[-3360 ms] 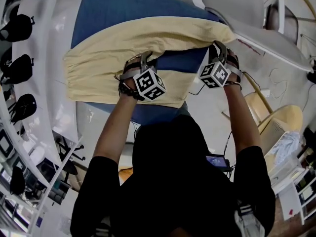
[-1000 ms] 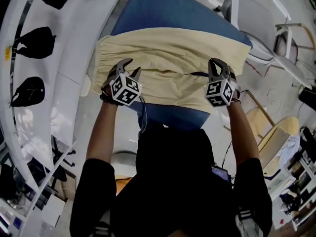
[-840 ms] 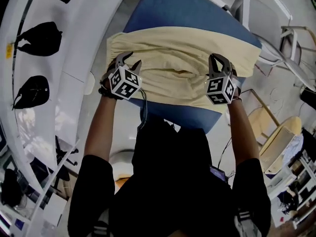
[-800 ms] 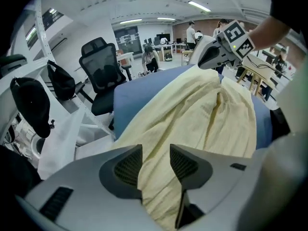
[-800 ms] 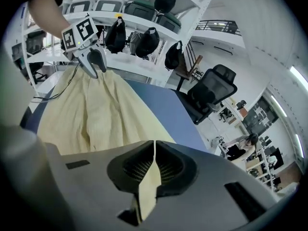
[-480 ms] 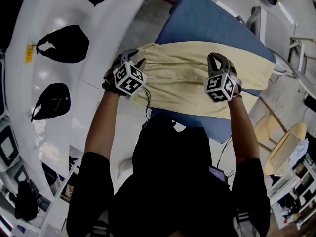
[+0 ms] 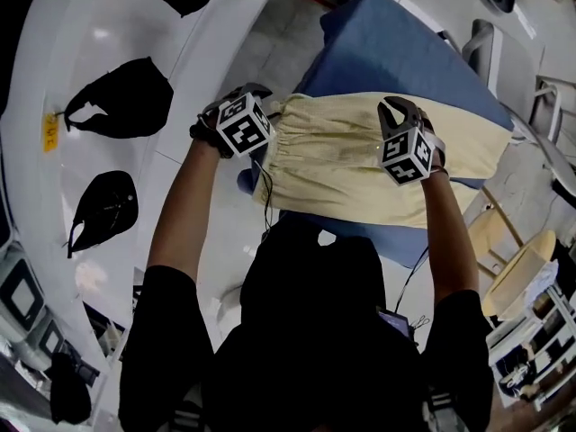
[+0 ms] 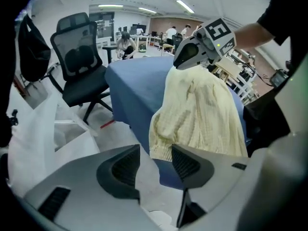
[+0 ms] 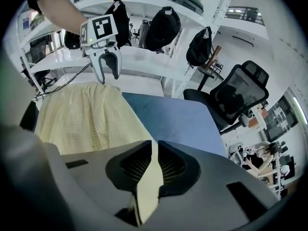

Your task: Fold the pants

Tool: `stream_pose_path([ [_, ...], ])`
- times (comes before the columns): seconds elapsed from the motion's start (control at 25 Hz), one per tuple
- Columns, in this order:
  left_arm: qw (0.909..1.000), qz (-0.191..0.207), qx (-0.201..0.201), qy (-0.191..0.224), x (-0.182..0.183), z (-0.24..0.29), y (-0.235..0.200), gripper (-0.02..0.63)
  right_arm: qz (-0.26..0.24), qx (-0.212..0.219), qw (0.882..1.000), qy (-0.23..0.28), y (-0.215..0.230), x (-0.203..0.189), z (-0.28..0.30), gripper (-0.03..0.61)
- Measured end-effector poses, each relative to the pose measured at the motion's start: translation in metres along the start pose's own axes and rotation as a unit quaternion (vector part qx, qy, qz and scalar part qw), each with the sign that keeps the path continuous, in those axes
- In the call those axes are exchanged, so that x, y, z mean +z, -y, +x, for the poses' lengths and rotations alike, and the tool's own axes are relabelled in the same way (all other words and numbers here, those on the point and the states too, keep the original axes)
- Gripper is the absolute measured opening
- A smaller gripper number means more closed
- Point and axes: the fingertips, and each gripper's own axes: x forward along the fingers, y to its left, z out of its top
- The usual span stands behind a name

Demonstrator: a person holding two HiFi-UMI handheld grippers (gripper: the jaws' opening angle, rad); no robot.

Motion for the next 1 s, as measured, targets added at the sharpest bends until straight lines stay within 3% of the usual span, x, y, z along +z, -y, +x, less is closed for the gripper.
stream_pose_path([
  [0.24, 0.9947, -0.030, -0.096, 0.024, 0.021, -0.008, 0.004, 0.290, 0.020, 0.018, 1.000, 0.001, -0.003, -0.002, 0.007, 0.043],
  [0.48, 0.9900, -0.013, -0.140, -0.007, 0.024, 0.008, 0.003, 0.301, 0.019, 0.019, 1.000, -0.002, -0.007, 0.003, 0.013, 0.043],
  [0.68, 0.9899, 0.039, -0.134, -0.027, 0.032, 0.021, 0.001, 0.319, 0.027, 0.015, 1.000, -0.001, -0.004, 0.000, 0.013, 0.043],
  [0.88, 0.9842, 0.031, -0.169, -0.043, 0.029, 0.027, 0.008, 0.311, 0.009, 0.014, 1.000, -0.003, 0.000, -0.005, 0.016, 0.043],
  [1.0, 0.9819, 0.032, -0.182, -0.044, 0.030, 0.024, 0.013, 0.252, -0.019, 0.036, 0.999, -0.004, 0.003, -0.008, 0.018, 0.071],
])
